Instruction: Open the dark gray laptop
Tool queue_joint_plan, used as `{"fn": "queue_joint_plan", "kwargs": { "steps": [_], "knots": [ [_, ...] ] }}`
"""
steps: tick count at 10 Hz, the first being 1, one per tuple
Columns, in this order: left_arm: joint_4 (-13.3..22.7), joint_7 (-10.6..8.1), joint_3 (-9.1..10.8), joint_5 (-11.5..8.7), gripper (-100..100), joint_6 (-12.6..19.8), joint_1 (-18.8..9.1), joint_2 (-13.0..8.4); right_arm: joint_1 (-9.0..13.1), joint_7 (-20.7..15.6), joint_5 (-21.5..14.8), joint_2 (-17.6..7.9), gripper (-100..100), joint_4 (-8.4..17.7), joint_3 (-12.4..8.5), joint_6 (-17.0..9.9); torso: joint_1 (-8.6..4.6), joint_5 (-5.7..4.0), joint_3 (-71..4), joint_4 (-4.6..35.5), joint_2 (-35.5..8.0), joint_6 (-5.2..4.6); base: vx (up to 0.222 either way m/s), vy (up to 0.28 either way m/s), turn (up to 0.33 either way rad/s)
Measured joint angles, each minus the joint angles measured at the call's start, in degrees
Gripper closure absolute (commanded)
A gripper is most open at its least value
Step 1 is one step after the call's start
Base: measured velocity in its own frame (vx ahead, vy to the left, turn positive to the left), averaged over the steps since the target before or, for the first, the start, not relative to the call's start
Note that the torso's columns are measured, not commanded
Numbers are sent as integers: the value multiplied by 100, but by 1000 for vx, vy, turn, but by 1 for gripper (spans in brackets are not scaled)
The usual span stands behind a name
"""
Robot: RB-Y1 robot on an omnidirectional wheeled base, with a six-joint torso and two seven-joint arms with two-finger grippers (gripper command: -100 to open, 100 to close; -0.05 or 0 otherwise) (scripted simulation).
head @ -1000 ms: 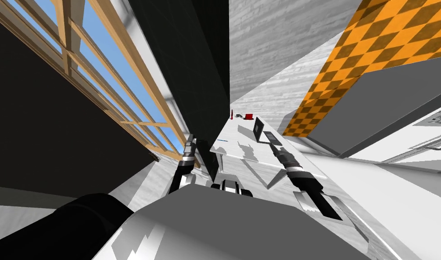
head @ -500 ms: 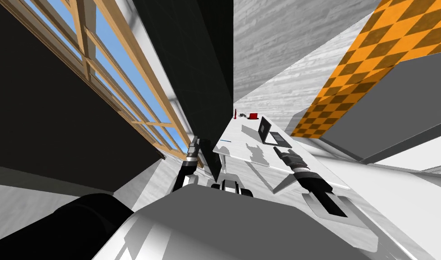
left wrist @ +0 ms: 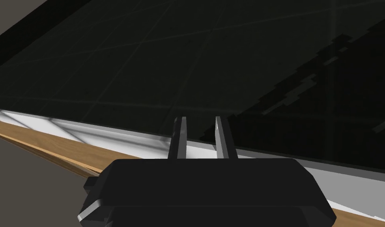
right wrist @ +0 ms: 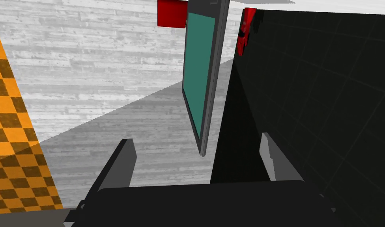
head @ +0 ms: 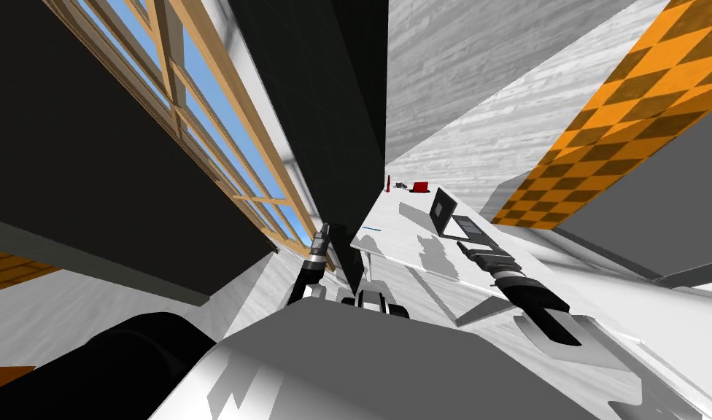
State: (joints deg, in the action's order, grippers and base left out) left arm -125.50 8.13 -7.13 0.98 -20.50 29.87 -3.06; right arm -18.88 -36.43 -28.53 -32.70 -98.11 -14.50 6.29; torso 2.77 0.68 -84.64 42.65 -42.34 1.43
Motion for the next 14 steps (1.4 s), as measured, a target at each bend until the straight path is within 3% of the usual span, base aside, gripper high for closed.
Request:
{"fn": "queue_joint_plan", "kwargs": {
  "steps": [3,5,6,7,9,10,12,14],
  "knots": [
    [90,-24,-372,68,0,41,12,-61,110,-385,-446,-427,-100,489,-229,-252,15,7,-38,-15,54,-12,32,64,202],
    [92,-24,-383,70,0,43,13,-60,242,-599,-715,-765,-100,857,-356,-432,-202,-47,-21,-45,47,-124,45,114,185],
    [94,-26,-446,83,0,30,23,-76,237,-727,-855,-872,-100,945,-435,-497,-230,-60,-29,-44,57,-121,41,79,131],
    [94,-26,-444,83,0,29,23,-75,307,-826,-969,-1047,-100,1134,-491,-562,-252,-62,-26,-49,55,-128,56,61,164],
    [94,-26,-444,83,0,29,24,-75,273,-1020,-1205,-1257,-100,1259,-634,-717,-290,-73,5,-38,9,-144,53,40,122],
    [94,-26,-444,83,0,29,24,-76,311,-1083,-1267,-1449,-100,1322,-607,-857,-287,-71,13,-34,-2,-143,21,17,34],
    [94,-26,-447,84,0,27,26,-77,423,-1198,-1407,-1526,-100,1547,-681,-869,-280,-69,11,-34,0,-144,11,16,91],
    [94,-26,-447,84,0,27,27,-77,526,-1371,-1611,-1764,-100,1820,-774,-957,-270,-65,2,-39,14,-143,24,22,75]
  ]
}}
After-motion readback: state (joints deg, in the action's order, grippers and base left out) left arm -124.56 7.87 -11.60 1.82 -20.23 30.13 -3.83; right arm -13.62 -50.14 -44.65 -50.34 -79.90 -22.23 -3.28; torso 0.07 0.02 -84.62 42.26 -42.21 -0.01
